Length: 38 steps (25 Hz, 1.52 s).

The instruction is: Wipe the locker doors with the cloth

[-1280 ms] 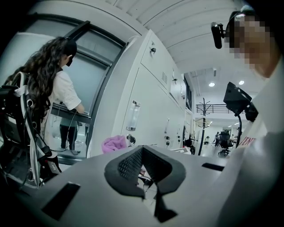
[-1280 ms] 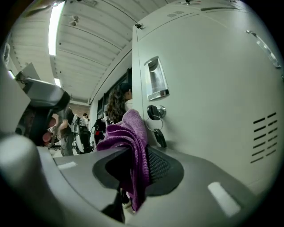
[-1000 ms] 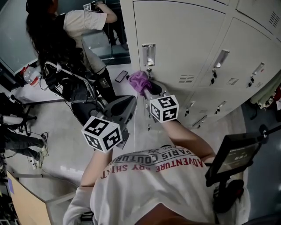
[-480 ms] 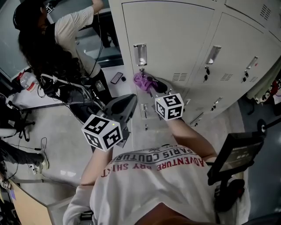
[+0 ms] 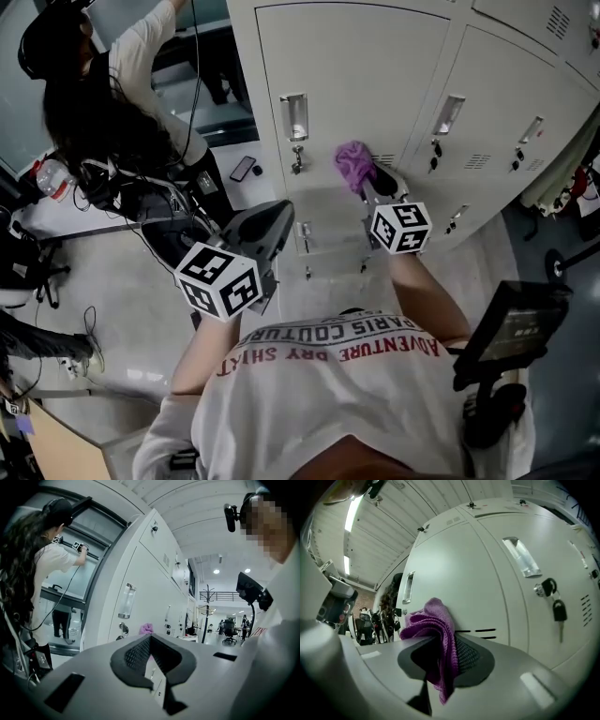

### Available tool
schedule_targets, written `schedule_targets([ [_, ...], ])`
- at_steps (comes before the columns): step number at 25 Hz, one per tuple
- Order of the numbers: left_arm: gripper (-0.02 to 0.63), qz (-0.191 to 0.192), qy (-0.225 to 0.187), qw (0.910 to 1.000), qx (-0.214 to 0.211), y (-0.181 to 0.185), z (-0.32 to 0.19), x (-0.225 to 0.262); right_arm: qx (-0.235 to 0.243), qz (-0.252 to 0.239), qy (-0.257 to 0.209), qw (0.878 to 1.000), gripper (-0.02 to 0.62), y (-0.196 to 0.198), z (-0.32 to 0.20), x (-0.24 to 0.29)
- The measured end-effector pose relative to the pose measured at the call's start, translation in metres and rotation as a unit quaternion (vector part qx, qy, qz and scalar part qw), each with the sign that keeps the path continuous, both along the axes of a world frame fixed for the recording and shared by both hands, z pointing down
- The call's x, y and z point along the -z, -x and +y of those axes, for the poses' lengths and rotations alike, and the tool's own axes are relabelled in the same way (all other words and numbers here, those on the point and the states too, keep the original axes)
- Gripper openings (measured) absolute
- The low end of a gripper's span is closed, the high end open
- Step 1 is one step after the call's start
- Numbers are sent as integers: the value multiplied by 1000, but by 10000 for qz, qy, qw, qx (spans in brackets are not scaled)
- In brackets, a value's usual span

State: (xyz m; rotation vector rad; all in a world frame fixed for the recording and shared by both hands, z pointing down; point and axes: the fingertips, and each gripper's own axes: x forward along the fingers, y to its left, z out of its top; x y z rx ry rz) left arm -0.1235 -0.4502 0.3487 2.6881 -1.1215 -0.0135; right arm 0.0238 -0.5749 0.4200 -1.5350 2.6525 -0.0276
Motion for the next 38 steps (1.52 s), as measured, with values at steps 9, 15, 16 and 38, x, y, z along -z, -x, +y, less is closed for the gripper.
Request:
schedule_targets([
  [9, 0, 65, 27, 10000, 3, 5, 6, -1, -989, -375, 105, 9943, 74, -90, -4, -4],
  [15, 0, 90, 45, 9999, -93, 0, 16, -2, -813, -544, 537, 9938, 74, -83, 10, 1],
  [16, 0, 135, 57, 9998, -108, -1, 18, -2, -690, -551, 576, 9944, 74, -79, 20, 7],
  [38, 0, 218, 131, 9953, -931, -223, 376, -29, 879, -143, 849, 9924, 74, -184, 505, 28],
])
